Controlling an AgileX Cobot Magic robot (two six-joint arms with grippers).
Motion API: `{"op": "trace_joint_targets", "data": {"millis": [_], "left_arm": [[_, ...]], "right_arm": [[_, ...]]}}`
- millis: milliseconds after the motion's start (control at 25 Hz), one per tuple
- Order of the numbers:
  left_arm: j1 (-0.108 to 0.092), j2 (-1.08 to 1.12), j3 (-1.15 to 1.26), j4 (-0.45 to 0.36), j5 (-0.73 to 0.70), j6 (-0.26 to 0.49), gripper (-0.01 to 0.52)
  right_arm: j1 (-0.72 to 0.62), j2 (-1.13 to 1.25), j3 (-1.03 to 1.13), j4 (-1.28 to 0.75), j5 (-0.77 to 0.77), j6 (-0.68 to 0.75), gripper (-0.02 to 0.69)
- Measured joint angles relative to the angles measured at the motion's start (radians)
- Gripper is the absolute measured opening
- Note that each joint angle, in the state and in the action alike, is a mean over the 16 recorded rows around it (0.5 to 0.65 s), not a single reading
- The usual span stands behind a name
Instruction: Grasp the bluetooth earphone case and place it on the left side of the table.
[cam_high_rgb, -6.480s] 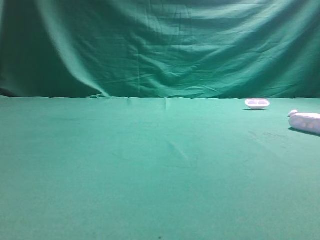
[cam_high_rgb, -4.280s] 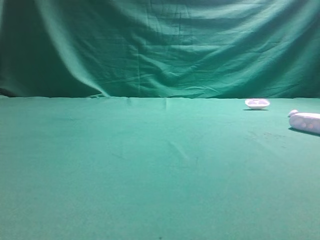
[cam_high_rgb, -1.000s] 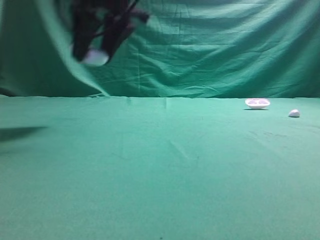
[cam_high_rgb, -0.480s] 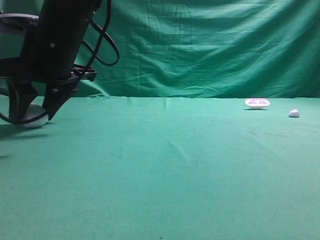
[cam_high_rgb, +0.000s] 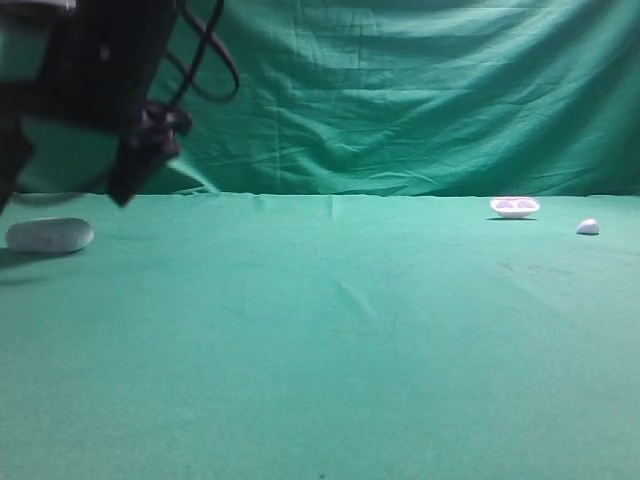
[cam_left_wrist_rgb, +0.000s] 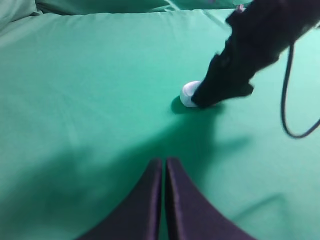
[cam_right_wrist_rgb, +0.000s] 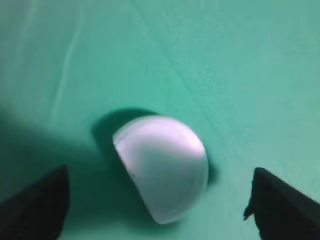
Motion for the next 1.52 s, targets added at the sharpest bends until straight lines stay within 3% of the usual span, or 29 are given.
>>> {"op": "trace_joint_targets", "data": {"millis": [400, 520, 760, 1040, 1520], "left_arm": [[0.000, 0.000, 0.000, 0.000, 0.000, 0.000, 0.000], [0.000, 0.000, 0.000, 0.000, 0.000, 0.000, 0.000], [0.000, 0.000, 0.000, 0.000, 0.000, 0.000, 0.000], [0.000, 0.000, 0.000, 0.000, 0.000, 0.000, 0.000], [0.000, 0.000, 0.000, 0.000, 0.000, 0.000, 0.000]], "right_arm": [[-0.029, -0.275, 0.004, -0.030, 0.271, 0.118, 0.095], [-0.045, -0.367, 0.028, -0.042, 0.332, 0.167, 0.018], [-0.089, -0.571, 0.175, -0.057, 0.365, 0.252, 0.000], [-0.139, -0.886, 0.517, -0.075, 0.341, 0.303, 0.000], [-0.177, -1.473, 1.162, -0.090, 0.045, 0.354, 0.000]]}}
